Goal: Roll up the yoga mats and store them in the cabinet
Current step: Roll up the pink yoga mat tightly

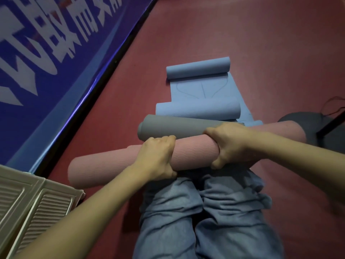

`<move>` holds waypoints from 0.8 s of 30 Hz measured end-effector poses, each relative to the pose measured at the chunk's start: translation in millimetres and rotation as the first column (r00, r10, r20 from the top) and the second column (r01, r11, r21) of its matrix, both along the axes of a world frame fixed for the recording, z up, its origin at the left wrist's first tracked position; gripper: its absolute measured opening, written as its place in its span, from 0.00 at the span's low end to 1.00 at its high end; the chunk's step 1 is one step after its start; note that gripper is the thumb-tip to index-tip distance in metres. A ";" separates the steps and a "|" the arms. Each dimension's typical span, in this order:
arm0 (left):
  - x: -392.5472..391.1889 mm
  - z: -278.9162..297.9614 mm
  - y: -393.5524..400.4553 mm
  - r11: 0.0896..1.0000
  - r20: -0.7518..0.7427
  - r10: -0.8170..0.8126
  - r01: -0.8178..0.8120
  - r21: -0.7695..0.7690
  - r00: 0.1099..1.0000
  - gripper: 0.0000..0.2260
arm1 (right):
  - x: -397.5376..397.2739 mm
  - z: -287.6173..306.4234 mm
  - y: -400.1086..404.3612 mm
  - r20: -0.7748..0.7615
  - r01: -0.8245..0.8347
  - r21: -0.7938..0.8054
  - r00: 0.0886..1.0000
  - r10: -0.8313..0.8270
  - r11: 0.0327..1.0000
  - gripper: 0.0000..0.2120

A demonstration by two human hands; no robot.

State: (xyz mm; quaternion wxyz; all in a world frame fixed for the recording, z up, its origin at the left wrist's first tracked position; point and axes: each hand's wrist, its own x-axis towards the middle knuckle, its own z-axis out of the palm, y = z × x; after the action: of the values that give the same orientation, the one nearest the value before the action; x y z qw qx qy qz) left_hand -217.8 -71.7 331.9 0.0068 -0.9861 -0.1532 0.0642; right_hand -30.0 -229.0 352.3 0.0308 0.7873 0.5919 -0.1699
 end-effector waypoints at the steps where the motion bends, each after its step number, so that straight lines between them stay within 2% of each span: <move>1: -1.3 0.4 2.1 1.000 0.002 -0.013 0.013 0.011 1.000 0.30 | -1.9 3.1 -2.8 0.013 -0.013 0.007 1.000 0.013 1.000 0.35; 4: -6.1 11.2 -0.8 0.999 0.015 -0.044 0.043 0.032 0.999 0.29 | -9.1 21.1 -9.1 -0.021 0.021 -0.024 1.000 -0.021 0.999 0.31; 8: -31.4 20.8 -16.8 0.992 0.015 -0.095 0.093 0.084 0.995 0.28 | -30.3 28.0 -23.0 0.023 0.003 -0.020 1.000 -0.003 1.000 0.38; 12: -69.3 16.3 -44.0 0.997 0.084 -0.070 0.073 -0.034 0.994 0.31 | -59.2 35.7 -49.9 0.016 -0.040 -0.088 0.999 0.042 0.995 0.36; 15: -85.8 14.8 -65.0 0.995 0.038 -0.068 0.071 -0.068 0.997 0.38 | -79.2 39.1 -62.9 -0.035 -0.035 -0.164 0.999 0.030 0.986 0.37; 19: -98.2 22.4 -76.6 0.988 -0.059 -0.115 0.108 -0.109 0.992 0.33 | -90.6 45.0 -79.5 -0.135 -0.014 -0.245 0.991 -0.019 0.969 0.35; 22: -100.4 29.7 -81.8 0.989 -0.204 -0.118 0.096 -0.117 0.972 0.36 | -95.1 44.7 -85.6 -0.183 -0.007 -0.283 0.982 -0.046 0.959 0.35; 24: -95.0 30.9 -76.5 0.985 -0.269 -0.113 0.073 -0.155 0.957 0.35 | -97.7 41.7 -85.5 -0.167 -0.028 -0.266 0.986 -0.017 0.964 0.39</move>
State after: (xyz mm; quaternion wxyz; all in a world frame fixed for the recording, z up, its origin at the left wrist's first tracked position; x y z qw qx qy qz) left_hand -312.9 -148.2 362.8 -0.0400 -0.9714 -0.0993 0.2118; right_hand -127.7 -314.5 394.0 0.0873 0.7572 0.5662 -0.3138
